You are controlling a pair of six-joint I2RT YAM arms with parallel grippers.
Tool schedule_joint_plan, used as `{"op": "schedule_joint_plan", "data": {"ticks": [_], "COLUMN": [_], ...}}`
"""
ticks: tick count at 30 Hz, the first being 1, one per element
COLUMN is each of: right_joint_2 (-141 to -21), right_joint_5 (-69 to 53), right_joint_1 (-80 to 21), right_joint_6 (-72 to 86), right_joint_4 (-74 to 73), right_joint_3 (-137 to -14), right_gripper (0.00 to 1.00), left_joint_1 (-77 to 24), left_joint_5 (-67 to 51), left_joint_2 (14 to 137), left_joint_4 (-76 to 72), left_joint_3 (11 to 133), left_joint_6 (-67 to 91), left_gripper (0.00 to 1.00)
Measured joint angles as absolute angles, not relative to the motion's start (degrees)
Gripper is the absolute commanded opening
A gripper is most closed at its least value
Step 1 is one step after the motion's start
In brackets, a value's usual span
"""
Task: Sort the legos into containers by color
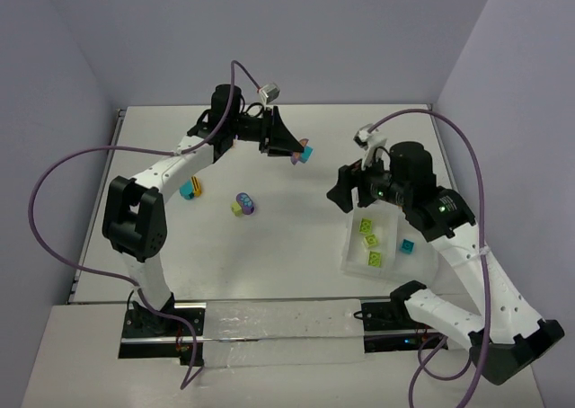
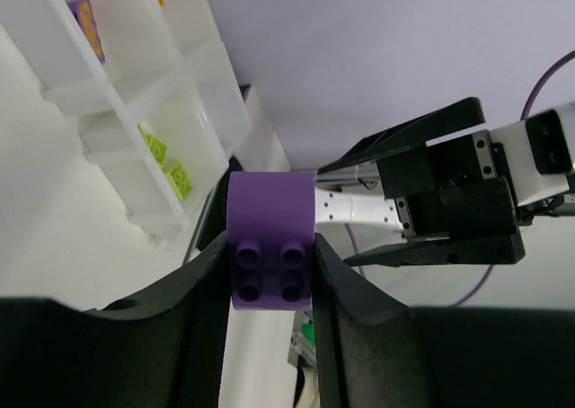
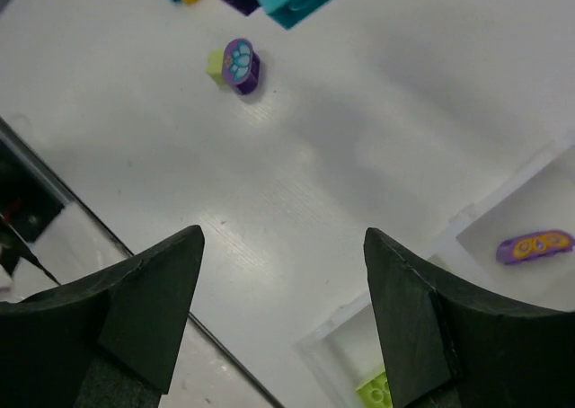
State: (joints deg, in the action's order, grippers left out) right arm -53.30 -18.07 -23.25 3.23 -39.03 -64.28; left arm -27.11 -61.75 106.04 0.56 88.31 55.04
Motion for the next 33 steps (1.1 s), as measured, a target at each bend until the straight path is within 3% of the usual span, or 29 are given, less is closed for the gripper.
{"op": "schedule_joint_plan", "data": {"ticks": [11, 23, 27, 33], "right_joint_2": [-59.1, -69.94, -71.94, -73.76], "right_joint_5": [-6.17, -4.22, -4.3, -4.58], "right_joint_1": [-35.27, -37.01, -37.23, -37.39], "right_joint_6": [-10.85, -16.78, -17.42, -17.62], "right_joint_4": [-37.41, -33.3, -32.05, -31.34], "right_joint_3": [-66.87, -74.23, -75.5, -76.62], "right_gripper": [0.82, 0.8, 0.75, 0.58], "left_joint_1": [-27.36, -28.08, -28.08, -28.19], "left_joint_5": [-66.95, -67.61, -67.61, -67.61], "left_joint_2": [107.11, 107.11, 107.11, 107.11], "left_joint_4": [5.61, 6.49, 6.5, 6.42], "left_joint_3": [89.93, 89.82, 89.82, 89.48], "left_joint_6": [52.68, 52.29, 52.32, 52.38], "left_gripper": [0.0, 0.0, 0.0, 0.0]}}
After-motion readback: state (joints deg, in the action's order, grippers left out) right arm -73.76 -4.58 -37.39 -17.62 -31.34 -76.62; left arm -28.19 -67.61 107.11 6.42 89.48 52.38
